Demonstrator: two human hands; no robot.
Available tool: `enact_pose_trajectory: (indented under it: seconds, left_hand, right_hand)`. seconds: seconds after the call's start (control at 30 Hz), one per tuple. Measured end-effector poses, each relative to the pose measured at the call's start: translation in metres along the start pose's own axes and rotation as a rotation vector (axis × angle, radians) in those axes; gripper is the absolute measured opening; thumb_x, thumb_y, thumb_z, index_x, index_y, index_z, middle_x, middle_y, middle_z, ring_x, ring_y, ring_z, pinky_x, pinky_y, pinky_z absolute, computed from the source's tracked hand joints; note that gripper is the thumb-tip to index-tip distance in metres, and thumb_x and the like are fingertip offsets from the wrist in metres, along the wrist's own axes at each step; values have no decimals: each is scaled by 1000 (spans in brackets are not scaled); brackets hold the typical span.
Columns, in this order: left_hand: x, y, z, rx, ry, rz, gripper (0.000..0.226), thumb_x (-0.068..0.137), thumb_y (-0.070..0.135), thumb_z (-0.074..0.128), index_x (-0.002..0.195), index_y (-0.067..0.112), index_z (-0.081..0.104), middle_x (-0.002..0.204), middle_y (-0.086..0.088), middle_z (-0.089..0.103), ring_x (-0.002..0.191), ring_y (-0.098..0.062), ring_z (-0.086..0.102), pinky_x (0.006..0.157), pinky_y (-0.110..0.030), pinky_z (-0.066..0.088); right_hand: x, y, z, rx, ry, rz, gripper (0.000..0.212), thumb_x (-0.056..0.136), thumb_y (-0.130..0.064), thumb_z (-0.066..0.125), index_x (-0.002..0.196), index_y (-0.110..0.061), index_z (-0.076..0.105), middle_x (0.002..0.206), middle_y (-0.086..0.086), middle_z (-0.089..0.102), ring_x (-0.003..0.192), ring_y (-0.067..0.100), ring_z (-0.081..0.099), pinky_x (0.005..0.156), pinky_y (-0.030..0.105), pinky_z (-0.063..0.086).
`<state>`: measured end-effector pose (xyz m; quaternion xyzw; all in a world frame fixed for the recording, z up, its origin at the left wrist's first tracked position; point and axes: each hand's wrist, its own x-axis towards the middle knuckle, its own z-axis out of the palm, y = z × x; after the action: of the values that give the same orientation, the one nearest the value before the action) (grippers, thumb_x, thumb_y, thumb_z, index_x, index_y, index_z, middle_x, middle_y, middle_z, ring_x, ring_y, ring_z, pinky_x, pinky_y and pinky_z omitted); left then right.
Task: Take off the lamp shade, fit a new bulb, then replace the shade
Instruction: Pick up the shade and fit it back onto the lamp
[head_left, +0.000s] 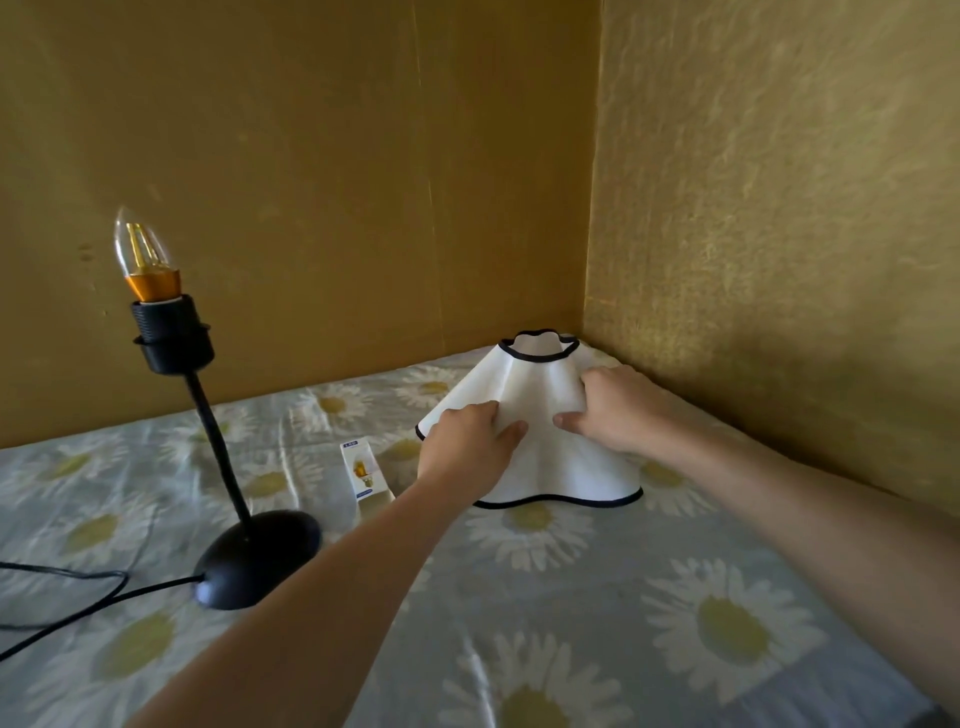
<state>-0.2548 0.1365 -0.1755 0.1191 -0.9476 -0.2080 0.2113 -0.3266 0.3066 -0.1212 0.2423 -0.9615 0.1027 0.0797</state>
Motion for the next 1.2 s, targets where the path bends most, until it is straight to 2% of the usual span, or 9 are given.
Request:
enact_pose_trajectory:
  seconds: [0.23,0.43,0.6,0.67,0.8,0.93,1.0,1.13,1.2]
  left_hand:
    - [0,6,-11,23,62,20,43,101,48,55,70,20,45,66,-1,53,74,-32,58,56,-36,43]
    - [-1,11,-38,63,190,27,39,100,48,56,77,17,52,67,0,54,71,-30,50,57,-34,38]
    - [2,16,-68,47,258,25,35,99,45,58,78,18,52,71,-3,60,72,-32,55,56,-34,40]
    - [4,19,-81,54,291,32,33,98,44,59,77,19,51,69,-1,59,70,-31,55,55,-33,39]
    - [3,25,-104,80,371,50,33,98,43,58,76,22,46,63,4,53,66,-30,52,55,-32,34]
    - [3,30,-128,95,465,82,28,99,42,57,83,20,52,65,3,55,62,-30,52,51,-30,29]
    - [2,32,-141,99,509,102,26,99,42,57,83,22,50,64,4,54,60,-29,51,48,-29,27]
    - [0,34,-164,94,592,138,22,99,40,58,86,23,51,66,4,54,63,-31,52,51,-31,31]
    - [-2,35,-174,94,637,147,21,99,39,59,89,22,53,64,5,51,61,-30,51,49,-30,28]
  right_hand:
    - [-3,-4,-9,19,51,-1,39,91,-52,67,96,-13,69,95,5,70,86,27,67,79,41,58]
    - [-7,-17,-27,56,151,-35,38,91,-51,67,91,-13,62,83,3,67,76,25,66,72,43,59]
    - [-11,-33,-46,75,229,-41,40,91,-53,64,89,-14,59,81,2,63,74,27,64,66,40,57]
    - [-12,-40,-54,88,263,-44,40,92,-53,63,91,-14,59,83,3,63,75,28,63,65,38,55]
    - [-13,-49,-70,132,354,-58,38,93,-51,62,92,-14,54,77,-1,56,72,29,58,57,35,40]
    - [-15,-61,-84,173,449,-73,38,95,-50,61,91,-14,50,70,-4,48,68,28,54,57,35,38]
    - [-17,-68,-91,204,479,-93,37,96,-49,60,93,-14,50,73,-1,51,70,28,57,56,35,40]
    - [-20,-82,-104,255,555,-148,37,98,-47,58,101,-10,53,85,6,63,76,31,63,59,39,48]
    - [-22,-90,-109,260,607,-170,38,100,-45,55,108,-8,53,91,8,64,79,31,64,59,37,45]
